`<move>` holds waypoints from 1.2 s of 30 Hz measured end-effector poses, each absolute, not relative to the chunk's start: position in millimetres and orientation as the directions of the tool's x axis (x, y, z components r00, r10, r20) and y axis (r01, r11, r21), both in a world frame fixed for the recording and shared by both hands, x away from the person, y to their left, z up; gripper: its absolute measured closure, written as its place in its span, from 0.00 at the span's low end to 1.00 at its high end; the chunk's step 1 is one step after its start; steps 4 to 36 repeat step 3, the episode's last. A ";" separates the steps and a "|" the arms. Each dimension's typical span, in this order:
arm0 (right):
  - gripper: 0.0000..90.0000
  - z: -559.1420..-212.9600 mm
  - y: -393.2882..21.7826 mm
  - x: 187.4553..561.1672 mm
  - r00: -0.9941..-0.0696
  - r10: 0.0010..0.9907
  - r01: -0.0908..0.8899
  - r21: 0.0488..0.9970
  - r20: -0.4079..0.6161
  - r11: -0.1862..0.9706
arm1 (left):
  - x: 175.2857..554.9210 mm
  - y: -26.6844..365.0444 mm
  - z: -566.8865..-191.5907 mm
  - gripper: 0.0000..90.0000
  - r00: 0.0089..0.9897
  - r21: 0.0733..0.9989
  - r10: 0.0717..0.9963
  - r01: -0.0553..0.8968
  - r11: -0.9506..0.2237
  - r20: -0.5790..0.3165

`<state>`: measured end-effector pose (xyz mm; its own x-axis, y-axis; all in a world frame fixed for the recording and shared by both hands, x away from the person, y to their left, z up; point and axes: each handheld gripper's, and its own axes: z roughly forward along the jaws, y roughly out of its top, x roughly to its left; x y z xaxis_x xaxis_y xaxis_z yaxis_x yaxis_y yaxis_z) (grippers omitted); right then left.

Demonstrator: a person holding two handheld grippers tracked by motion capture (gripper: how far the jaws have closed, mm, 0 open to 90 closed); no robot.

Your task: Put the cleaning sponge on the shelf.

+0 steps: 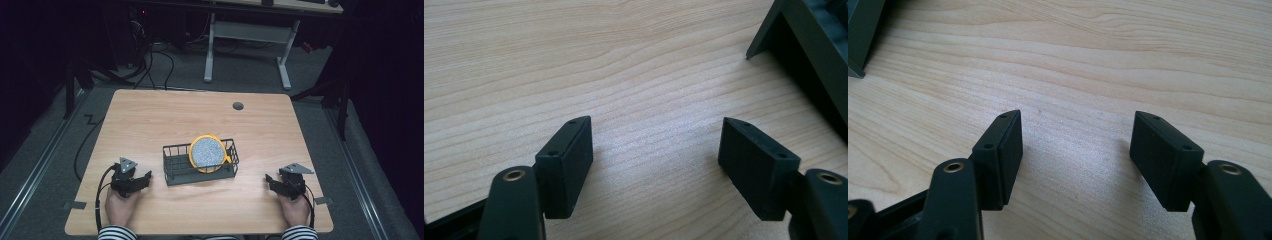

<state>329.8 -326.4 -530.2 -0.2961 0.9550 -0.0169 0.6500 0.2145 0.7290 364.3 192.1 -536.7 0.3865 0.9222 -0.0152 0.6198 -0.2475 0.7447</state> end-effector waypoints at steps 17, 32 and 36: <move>0.42 -530.3 -326.3 329.9 -0.295 0.955 0.650 0.729 -0.017 0.214 | 364.3 192.1 -536.8 0.34 0.387 0.745 0.922 0.620 -0.247 -0.015; 0.42 -530.3 -326.3 329.9 -0.295 0.955 0.650 0.729 -0.017 0.214 | 364.3 192.1 -536.8 0.34 0.387 0.745 0.922 0.620 -0.247 -0.015; 0.42 -530.3 -326.3 329.9 -0.295 0.955 0.650 0.729 -0.017 0.214 | 364.3 192.1 -536.8 0.34 0.387 0.745 0.922 0.620 -0.247 -0.015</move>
